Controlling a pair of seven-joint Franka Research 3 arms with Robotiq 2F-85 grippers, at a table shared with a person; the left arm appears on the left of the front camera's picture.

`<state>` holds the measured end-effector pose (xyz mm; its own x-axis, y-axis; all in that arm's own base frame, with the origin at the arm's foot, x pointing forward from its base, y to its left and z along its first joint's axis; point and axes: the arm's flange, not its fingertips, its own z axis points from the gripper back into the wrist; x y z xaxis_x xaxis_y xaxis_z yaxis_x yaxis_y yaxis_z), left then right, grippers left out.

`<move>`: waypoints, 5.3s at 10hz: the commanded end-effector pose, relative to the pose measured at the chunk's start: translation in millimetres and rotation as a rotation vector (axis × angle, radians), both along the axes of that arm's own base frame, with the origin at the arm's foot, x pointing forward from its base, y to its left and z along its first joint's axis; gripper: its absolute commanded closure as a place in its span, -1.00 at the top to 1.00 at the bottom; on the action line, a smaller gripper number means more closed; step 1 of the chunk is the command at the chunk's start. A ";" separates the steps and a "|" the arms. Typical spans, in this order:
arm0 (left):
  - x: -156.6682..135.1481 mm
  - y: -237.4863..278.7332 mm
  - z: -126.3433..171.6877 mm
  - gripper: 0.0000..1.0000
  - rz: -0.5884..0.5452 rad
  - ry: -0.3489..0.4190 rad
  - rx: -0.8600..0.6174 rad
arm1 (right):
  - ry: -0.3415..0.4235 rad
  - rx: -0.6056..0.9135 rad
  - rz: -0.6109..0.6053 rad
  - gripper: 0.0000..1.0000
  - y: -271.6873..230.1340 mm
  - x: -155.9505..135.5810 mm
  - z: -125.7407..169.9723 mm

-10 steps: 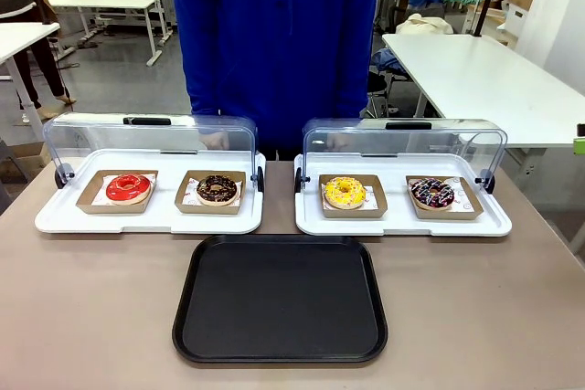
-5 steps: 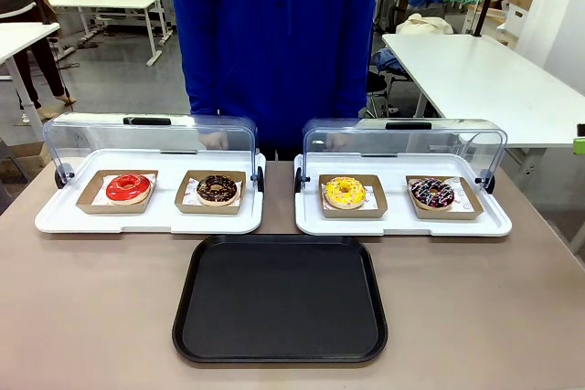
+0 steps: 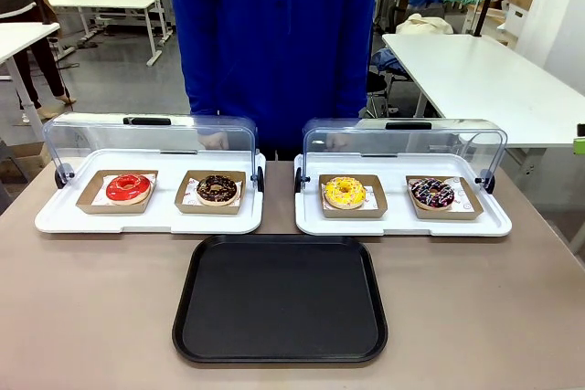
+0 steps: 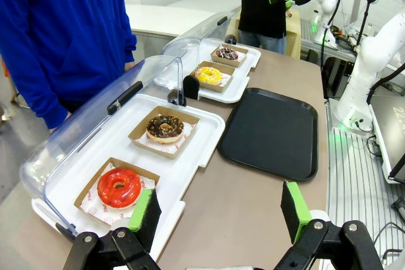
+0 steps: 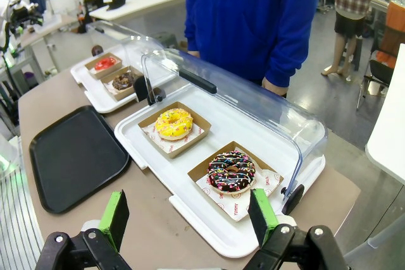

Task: Move the third donut from the left to the tray.
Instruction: Pick up the Paper togo box containing the Donut indicated by the person and place it on the Handle tray.

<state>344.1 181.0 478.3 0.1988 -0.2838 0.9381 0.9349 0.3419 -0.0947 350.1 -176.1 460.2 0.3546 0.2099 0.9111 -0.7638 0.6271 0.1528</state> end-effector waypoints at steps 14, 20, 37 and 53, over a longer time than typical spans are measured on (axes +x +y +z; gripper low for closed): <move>0.6 1.7 1.3 1.00 -0.011 -0.015 -0.010 | -0.040 0.012 0.004 1.00 -0.5 3.8 -0.3; 0.6 1.7 1.3 1.00 -0.011 -0.015 -0.010 | -0.040 0.012 0.004 1.00 -0.5 3.8 -0.3; 0.6 1.7 1.3 1.00 -0.011 -0.015 -0.010 | -0.040 0.012 0.004 1.00 -0.5 3.8 -0.3; 0.6 1.7 1.3 1.00 -0.011 -0.015 -0.010 | -0.040 0.012 0.004 1.00 -0.5 3.8 -0.3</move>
<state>344.1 181.0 478.3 0.1988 -0.2837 0.9381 0.9349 0.3419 -0.0947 350.2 -176.2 460.3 0.3545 0.2098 0.9112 -0.7642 0.6266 0.1531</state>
